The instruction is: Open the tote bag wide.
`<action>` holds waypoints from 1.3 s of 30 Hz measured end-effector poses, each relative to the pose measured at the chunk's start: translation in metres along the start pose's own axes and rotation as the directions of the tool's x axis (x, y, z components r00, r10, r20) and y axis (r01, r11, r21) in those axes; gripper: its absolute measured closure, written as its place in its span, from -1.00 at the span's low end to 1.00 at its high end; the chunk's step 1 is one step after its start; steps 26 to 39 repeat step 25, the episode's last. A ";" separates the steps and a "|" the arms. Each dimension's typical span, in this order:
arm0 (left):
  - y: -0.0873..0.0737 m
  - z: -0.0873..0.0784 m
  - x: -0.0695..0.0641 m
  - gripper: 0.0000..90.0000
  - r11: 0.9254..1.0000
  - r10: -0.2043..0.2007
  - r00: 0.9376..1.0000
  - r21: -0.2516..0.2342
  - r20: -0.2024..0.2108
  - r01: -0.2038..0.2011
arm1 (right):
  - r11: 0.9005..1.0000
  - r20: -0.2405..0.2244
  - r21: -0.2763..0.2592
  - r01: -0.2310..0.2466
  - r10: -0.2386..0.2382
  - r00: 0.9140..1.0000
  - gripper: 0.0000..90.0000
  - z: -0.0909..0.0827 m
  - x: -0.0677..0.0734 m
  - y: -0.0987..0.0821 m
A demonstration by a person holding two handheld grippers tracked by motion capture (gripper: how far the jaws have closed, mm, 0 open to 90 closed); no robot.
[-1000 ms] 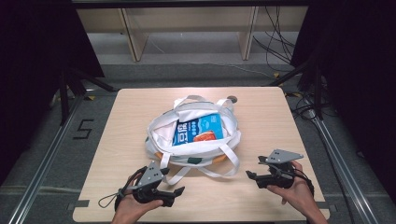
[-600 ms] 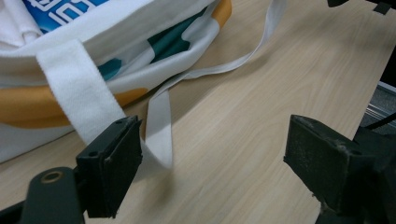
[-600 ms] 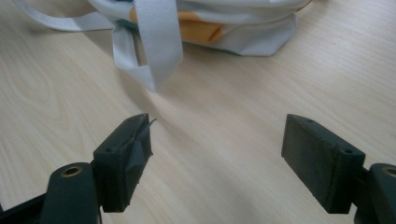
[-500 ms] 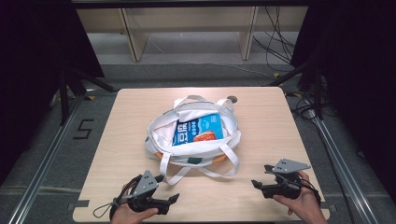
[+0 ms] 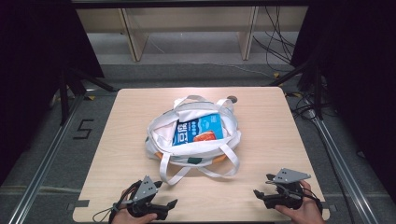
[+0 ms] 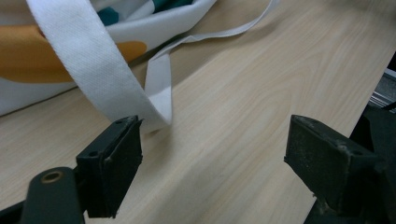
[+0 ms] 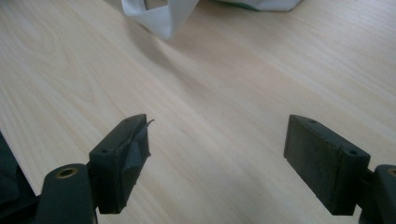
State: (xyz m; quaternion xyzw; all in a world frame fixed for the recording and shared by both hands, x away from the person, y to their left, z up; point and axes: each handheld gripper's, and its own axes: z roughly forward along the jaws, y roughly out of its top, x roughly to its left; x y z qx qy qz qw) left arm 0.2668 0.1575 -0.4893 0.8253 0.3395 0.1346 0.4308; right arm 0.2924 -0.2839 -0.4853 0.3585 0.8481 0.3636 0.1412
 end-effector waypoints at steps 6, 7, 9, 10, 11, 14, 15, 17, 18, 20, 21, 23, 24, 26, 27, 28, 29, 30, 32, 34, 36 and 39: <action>-0.004 0.002 -0.002 -0.60 0.999 -0.042 0.999 0.000 0.002 0.042 | 1.000 -0.012 0.005 0.013 -0.013 1.000 -0.48 0.000 0.005 -0.005; -0.004 0.001 -0.001 -0.60 0.999 -0.021 1.000 0.025 0.008 0.021 | 1.000 -0.006 0.006 0.021 -0.021 1.000 -0.48 0.001 0.005 -0.006; -0.005 0.003 -0.002 -0.60 0.999 -0.039 0.999 0.004 0.007 0.039 | 1.000 -0.009 0.010 0.016 -0.016 1.000 -0.48 0.001 0.005 -0.006; -0.005 0.003 -0.003 -0.60 0.999 -0.038 0.999 0.000 0.006 0.038 | 1.000 -0.010 0.013 0.008 -0.008 1.000 -0.48 0.000 0.006 -0.006; -0.004 0.002 -0.001 -0.60 1.000 -0.017 1.000 0.019 0.005 0.017 | 1.000 -0.015 0.011 0.008 -0.008 1.000 -0.48 0.000 0.005 -0.006; -0.005 0.003 -0.001 -0.60 0.999 -0.032 0.999 0.023 0.008 0.032 | 1.000 -0.023 0.015 0.012 -0.012 1.000 -0.48 0.000 0.005 -0.006; -0.005 0.004 -0.001 -0.60 0.999 -0.035 0.999 0.016 0.010 0.035 | 1.000 -0.022 0.013 0.015 -0.015 1.000 -0.48 0.001 0.005 -0.006; -0.006 0.004 0.000 -0.60 0.999 -0.028 1.000 0.016 0.007 0.028 | 1.000 -0.018 0.012 0.018 -0.017 1.000 -0.48 0.001 0.005 -0.006; -0.006 0.004 0.000 -0.60 0.999 -0.028 1.000 0.016 0.007 0.028 | 1.000 -0.018 0.012 0.018 -0.017 1.000 -0.48 0.001 0.005 -0.006; -0.006 0.003 0.001 -0.60 0.999 -0.022 1.000 0.037 -0.010 0.023 | 1.000 -0.018 0.013 0.019 -0.019 1.000 -0.48 0.002 0.005 -0.006; -0.006 0.003 0.002 -0.60 0.999 -0.009 1.000 0.032 0.003 0.009 | 1.000 -0.018 0.013 0.019 -0.019 1.000 -0.48 0.002 0.005 -0.006; -0.007 0.005 0.001 -0.60 0.999 -0.039 0.999 0.025 0.005 0.038 | 1.000 -0.019 0.014 0.020 -0.019 1.000 -0.48 0.002 0.005 -0.006; -0.007 0.004 0.002 -0.60 0.999 -0.028 1.000 0.040 0.004 0.028 | 1.000 -0.028 0.017 0.019 -0.019 0.999 -0.48 0.002 0.004 -0.006; -0.007 0.004 0.002 -0.60 0.999 -0.028 1.000 0.040 0.004 0.028 | 1.000 -0.028 0.017 0.019 -0.019 0.999 -0.48 0.002 0.004 -0.006; -0.007 0.004 0.002 -0.60 0.999 -0.028 1.000 0.040 0.004 0.028 | 1.000 -0.028 0.017 0.019 -0.019 0.999 -0.48 0.002 0.004 -0.006; -0.007 0.004 0.002 -0.60 0.999 -0.028 1.000 0.040 0.004 0.028 | 1.000 -0.028 0.017 0.019 -0.019 0.999 -0.48 0.002 0.004 -0.006; -0.007 0.004 0.002 -0.60 0.999 -0.028 1.000 0.040 0.004 0.028 | 1.000 -0.028 0.017 0.019 -0.019 0.999 -0.48 0.002 0.004 -0.006; -0.007 0.004 0.002 -0.60 0.999 -0.028 1.000 0.040 0.004 0.028 | 1.000 -0.028 0.017 0.019 -0.019 0.999 -0.48 0.002 0.004 -0.006; -0.007 0.004 0.002 -0.60 0.999 -0.028 1.000 0.040 0.004 0.028 | 1.000 -0.028 0.017 0.019 -0.019 0.999 -0.48 0.002 0.004 -0.006; -0.007 0.004 0.002 -0.60 0.999 -0.028 1.000 0.040 0.004 0.028 | 1.000 -0.028 0.017 0.019 -0.019 0.999 -0.48 0.002 0.004 -0.006; -0.007 0.004 0.002 -0.60 0.999 -0.028 1.000 0.040 0.004 0.028 | 1.000 -0.028 0.017 0.019 -0.019 0.999 -0.48 0.002 0.004 -0.006; -0.007 0.004 0.002 -0.60 0.999 -0.028 1.000 0.040 0.004 0.028 | 1.000 -0.028 0.017 0.019 -0.019 0.999 -0.48 0.002 0.004 -0.006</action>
